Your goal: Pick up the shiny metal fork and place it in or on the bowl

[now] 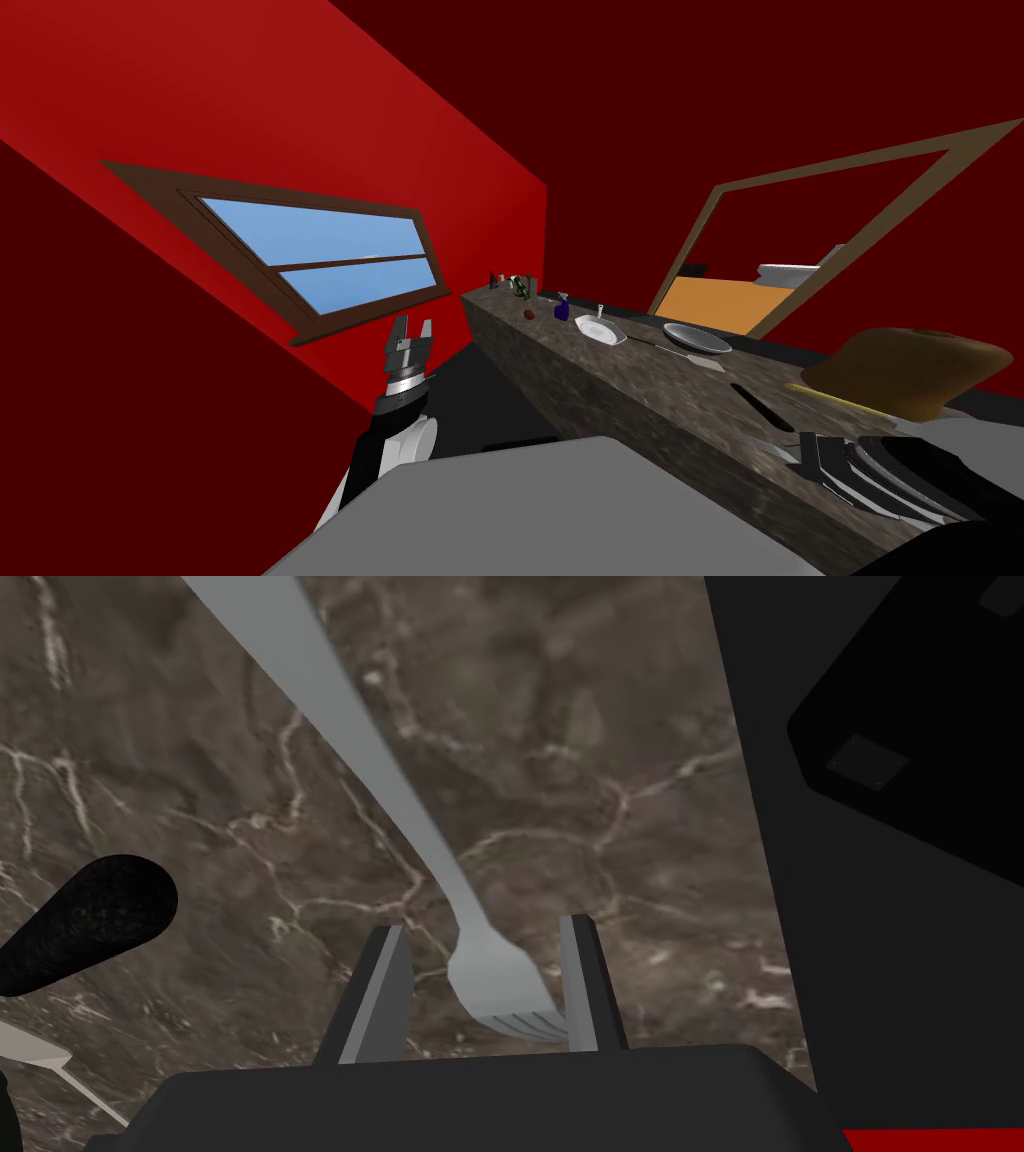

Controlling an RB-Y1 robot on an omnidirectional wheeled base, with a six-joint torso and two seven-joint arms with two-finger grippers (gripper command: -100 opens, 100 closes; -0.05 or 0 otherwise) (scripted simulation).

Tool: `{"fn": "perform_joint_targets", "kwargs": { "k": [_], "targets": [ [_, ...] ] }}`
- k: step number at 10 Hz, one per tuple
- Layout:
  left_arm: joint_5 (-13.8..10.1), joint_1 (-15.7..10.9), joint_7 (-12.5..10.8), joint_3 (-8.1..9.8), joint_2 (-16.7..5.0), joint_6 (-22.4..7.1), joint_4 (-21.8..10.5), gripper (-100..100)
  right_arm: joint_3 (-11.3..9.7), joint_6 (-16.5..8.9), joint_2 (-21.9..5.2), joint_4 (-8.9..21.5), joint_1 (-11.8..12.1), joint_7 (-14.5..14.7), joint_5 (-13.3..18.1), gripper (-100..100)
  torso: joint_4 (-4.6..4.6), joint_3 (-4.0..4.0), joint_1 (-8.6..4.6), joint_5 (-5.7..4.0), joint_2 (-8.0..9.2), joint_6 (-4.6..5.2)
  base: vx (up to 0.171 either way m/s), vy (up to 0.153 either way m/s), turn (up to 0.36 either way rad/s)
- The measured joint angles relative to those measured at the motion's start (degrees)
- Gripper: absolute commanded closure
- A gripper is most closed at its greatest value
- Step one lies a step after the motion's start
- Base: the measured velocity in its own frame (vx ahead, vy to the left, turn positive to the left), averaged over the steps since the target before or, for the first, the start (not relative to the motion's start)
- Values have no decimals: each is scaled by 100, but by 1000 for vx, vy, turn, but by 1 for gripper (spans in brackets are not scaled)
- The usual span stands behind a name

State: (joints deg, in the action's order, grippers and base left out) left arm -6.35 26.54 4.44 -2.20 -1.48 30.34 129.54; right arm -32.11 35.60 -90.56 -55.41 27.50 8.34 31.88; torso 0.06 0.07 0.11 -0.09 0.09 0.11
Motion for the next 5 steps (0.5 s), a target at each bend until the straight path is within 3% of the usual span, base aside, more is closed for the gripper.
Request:
{"fn": "perform_joint_targets", "kwargs": {
  "k": [1,2,4,5],
  "targets": [
    [0,0,0,0,0,0,0,0,0,0,0,0,0,0,0,0,0,0,-1,0,0,0,0,0,0],
    [0,0,0,0,0,0,0,0,0,0,0,0,0,0,0,100,0,0,-1,-1,-1,0,-10,24,-94],
    [0,0,0,0,0,0,0,0,22,66,-245,-141,39,-74,-71,100,2,6,20,6,9,6,-15,35,-72],
    [0,0,0,0,0,0,0,0,20,78,-257,-145,38,-88,-71,0,2,5,14,3,7,3,0,0,0]
  ]
}}
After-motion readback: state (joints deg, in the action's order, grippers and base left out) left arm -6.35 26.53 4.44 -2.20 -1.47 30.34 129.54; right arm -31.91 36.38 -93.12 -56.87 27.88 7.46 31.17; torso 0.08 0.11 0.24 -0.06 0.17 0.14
